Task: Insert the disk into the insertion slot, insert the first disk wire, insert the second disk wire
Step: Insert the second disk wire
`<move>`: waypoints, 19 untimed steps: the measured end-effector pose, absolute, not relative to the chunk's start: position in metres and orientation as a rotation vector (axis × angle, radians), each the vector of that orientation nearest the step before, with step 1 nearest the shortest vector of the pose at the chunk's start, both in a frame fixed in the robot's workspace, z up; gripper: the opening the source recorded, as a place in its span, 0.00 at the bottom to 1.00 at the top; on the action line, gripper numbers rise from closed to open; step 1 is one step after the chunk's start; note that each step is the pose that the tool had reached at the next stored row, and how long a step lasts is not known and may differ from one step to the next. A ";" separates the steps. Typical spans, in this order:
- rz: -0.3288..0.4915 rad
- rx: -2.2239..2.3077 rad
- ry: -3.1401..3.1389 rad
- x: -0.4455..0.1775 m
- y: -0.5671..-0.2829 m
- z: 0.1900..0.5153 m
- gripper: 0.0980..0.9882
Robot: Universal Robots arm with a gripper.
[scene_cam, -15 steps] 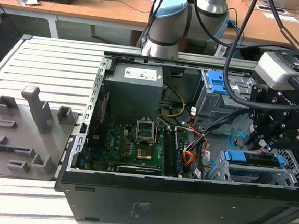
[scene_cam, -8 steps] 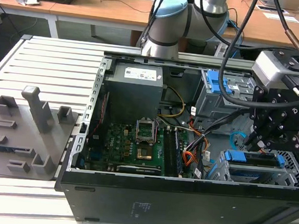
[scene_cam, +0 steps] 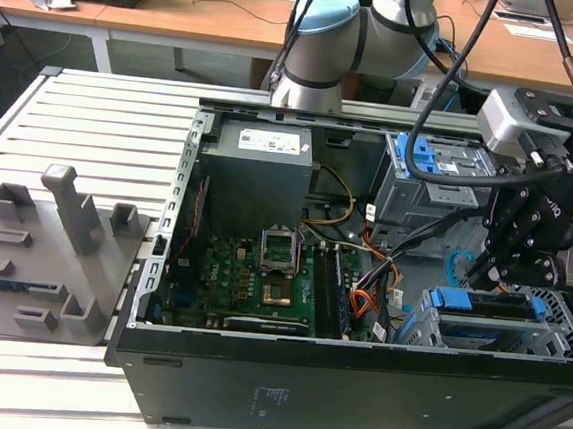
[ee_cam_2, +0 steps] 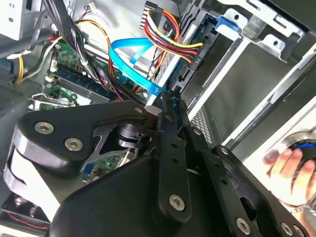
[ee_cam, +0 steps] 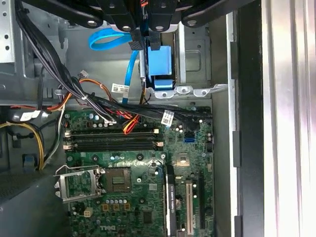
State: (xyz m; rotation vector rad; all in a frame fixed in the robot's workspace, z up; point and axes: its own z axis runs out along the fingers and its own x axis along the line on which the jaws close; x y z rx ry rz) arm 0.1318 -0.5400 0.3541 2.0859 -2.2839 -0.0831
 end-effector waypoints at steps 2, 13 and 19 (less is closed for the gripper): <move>-0.084 2.072 -2.297 0.132 -0.540 0.354 0.07; -0.087 2.070 -2.294 0.151 -0.540 0.347 0.07; -0.088 2.070 -2.294 0.151 -0.543 0.346 0.07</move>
